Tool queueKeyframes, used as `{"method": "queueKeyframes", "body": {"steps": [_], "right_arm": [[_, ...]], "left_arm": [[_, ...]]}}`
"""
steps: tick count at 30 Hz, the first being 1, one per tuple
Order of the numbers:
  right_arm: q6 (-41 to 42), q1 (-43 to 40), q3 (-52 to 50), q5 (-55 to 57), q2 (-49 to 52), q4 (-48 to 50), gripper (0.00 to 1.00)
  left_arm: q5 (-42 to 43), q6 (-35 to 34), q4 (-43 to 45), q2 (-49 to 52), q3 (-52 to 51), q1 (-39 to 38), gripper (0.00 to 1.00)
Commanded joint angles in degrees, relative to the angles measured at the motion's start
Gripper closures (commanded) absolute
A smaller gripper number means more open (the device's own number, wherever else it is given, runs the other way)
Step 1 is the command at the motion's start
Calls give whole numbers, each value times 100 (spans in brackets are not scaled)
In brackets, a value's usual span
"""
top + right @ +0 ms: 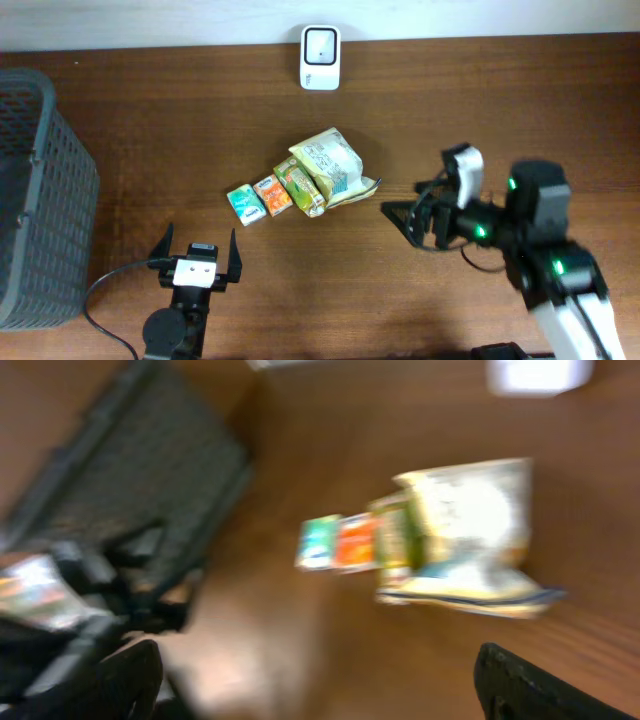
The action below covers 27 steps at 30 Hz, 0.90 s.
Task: Scan the item barcode
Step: 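Reach the right gripper to the snack bag and grasp it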
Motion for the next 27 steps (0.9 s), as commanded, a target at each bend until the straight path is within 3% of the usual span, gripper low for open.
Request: {"method": "queueKeyframes", "body": {"steps": [1,3,7,9,13,18,19,22,26,27], "right_arm": [[313,22,190,-1377,1034,431,2],[1150,61,188,-824,1770,555,4],[4140,675,188,1558,2953,531,4],[4787,962,188,1934,3407,927,1],[5128,1394,188,2068,4507,2256,1],[5134,1478,188,2260,5370,3493,0],[5016,1478,188,2310,5370,3574,6],[4393,1392,201,2223,5237,3567,40],[3075,1084,278,1784,4765,3346,59],[2406,986,413,1606,4599,2999,69]], "left_arm": [[-63,90,9,-28,-46,11,1],[-63,90,9,-28,-46,11,1],[-63,90,9,-28,-46,11,1],[-63,90,9,-28,-46,11,1],[-66,90,9,-28,-46,11,1],[-63,90,9,-28,-46,11,1],[-63,90,9,-28,-46,11,1],[-63,90,9,-28,-46,11,1],[-63,90,9,-28,-46,11,1],[-63,90,9,-28,-46,11,1]]}}
